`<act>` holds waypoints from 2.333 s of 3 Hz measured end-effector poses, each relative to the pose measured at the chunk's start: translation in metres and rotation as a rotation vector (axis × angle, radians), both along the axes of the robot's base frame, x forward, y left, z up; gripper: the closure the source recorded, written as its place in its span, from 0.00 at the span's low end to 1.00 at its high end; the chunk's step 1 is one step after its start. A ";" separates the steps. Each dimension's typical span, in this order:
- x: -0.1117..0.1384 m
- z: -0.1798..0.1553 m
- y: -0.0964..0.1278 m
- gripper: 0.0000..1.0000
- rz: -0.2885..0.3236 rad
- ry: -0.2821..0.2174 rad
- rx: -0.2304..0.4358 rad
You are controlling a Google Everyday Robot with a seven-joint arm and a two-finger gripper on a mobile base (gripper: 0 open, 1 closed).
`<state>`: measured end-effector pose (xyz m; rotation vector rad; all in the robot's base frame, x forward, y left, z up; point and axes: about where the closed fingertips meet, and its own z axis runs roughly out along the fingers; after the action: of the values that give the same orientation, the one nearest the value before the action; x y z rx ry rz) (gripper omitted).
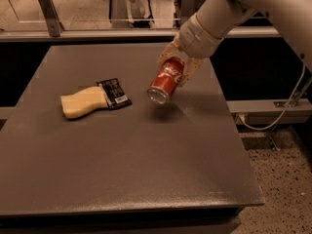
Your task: Move coke can near rxbar chocolate
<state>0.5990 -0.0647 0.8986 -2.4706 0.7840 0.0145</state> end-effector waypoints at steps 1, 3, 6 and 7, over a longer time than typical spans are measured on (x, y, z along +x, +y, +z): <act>0.023 -0.015 0.034 1.00 0.033 0.021 0.115; 0.030 -0.054 0.076 0.81 0.117 0.109 0.146; 0.030 -0.053 0.079 0.12 0.122 0.113 0.146; 0.030 -0.044 0.080 0.00 0.123 0.115 0.146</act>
Offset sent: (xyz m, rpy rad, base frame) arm 0.0420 0.0892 -0.0629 0.2116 0.1179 0.1145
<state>0.6287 0.0150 0.8545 -2.3906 0.6522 0.2517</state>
